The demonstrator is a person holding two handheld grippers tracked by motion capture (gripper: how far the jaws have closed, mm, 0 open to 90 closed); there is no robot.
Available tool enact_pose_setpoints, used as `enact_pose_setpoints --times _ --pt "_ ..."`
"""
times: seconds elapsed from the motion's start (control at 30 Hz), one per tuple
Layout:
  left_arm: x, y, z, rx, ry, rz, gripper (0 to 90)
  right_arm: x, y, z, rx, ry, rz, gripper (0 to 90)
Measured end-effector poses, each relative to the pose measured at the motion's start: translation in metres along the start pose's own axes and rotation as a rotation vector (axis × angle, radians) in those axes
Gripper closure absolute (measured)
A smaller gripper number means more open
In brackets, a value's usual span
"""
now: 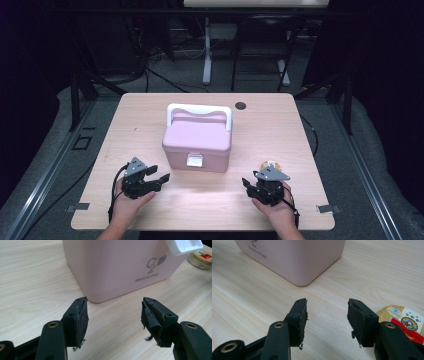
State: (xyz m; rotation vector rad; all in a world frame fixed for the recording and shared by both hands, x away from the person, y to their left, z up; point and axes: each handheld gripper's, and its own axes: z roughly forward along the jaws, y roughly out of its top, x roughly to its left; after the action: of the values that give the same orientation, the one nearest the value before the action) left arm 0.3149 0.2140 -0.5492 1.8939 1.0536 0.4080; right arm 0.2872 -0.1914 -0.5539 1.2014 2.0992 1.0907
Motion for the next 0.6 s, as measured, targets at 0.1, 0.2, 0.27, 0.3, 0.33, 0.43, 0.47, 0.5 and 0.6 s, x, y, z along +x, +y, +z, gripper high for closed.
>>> enact_pose_setpoints --times 0.1,0.2,0.27,0.3,0.33,0.43,0.47,0.5,0.6 --pt "0.0009 -0.0001 -0.0014 -0.003 -0.004 -0.006 39.7 -0.001 -0.0008 -0.0004 0.0 -0.002 0.007 49.3" --pt "0.0009 -0.0001 -0.0019 -0.011 0.003 -0.001 40.9 -0.0029 -0.0014 -0.0002 0.008 0.003 0.018 49.3" --pt "0.001 -0.0003 -0.0019 -0.014 0.001 -0.002 41.8 -0.0031 -0.0012 -0.0005 0.007 0.0 0.023 49.3" --pt "0.0011 -0.0003 -0.002 -0.014 0.002 -0.003 41.8 -0.0031 -0.0012 -0.0005 0.007 0.0 0.023 49.3" --pt "0.0013 -0.0004 -0.0019 -0.012 0.002 -0.004 42.5 -0.0035 -0.001 -0.0007 0.006 -0.003 0.022 49.3" --pt "0.0019 -0.0004 -0.0018 -0.012 0.001 -0.016 43.4 -0.0037 -0.0011 0.0 0.006 -0.003 0.03 49.3" --pt "0.0021 -0.0003 -0.0018 -0.012 0.001 -0.018 43.8 -0.0038 -0.0012 0.0001 0.007 -0.003 0.031 49.3" --pt "0.0026 -0.0002 -0.0019 -0.013 0.001 -0.017 44.0 -0.0039 -0.0013 0.0003 0.009 -0.002 0.032 49.3" --pt "0.0028 -0.0001 -0.003 -0.009 0.005 -0.022 44.8 -0.0043 -0.0012 0.0003 0.015 0.007 0.037 49.7"
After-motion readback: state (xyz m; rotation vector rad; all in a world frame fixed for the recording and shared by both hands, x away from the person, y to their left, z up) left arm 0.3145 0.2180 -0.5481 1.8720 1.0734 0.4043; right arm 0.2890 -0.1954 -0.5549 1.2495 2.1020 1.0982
